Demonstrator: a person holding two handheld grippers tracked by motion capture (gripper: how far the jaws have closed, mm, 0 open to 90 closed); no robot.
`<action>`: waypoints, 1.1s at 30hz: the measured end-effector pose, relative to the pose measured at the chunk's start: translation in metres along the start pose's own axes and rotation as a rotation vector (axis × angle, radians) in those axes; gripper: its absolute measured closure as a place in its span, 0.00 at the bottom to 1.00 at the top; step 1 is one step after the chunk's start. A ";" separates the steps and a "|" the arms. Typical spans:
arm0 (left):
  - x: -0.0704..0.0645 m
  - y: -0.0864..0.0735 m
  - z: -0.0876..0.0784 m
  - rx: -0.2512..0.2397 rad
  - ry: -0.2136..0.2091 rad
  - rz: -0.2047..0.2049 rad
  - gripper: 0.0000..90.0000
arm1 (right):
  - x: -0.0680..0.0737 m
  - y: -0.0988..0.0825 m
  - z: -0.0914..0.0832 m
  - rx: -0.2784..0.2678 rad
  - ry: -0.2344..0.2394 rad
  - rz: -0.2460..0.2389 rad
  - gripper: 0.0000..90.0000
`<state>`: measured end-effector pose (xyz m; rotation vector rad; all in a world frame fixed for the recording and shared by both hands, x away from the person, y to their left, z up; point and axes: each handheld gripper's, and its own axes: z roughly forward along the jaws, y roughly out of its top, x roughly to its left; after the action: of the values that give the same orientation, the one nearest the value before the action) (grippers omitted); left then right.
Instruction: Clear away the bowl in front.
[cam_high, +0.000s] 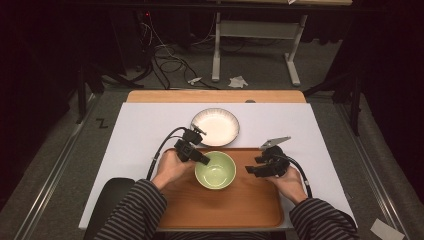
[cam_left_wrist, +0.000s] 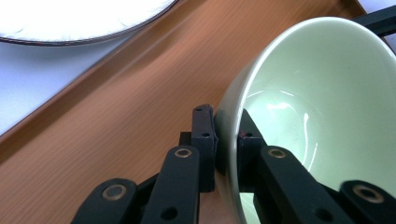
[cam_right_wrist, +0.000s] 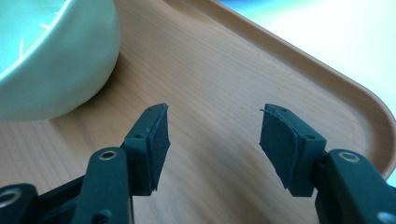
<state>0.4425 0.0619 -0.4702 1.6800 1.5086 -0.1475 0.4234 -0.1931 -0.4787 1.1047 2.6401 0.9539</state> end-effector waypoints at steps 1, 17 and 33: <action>0.000 0.000 0.000 -0.002 0.002 0.000 0.92 | 0.000 0.000 0.000 0.002 -0.002 -0.004 0.48; 0.002 -0.002 0.006 0.005 0.021 0.003 0.92 | 0.001 0.000 -0.001 -0.003 0.004 -0.002 0.48; 0.008 -0.002 0.004 0.057 0.022 0.057 0.92 | 0.001 0.000 0.000 -0.002 0.002 0.000 0.48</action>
<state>0.4450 0.0652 -0.4785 1.7728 1.4835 -0.1431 0.4229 -0.1930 -0.4781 1.1036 2.6398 0.9579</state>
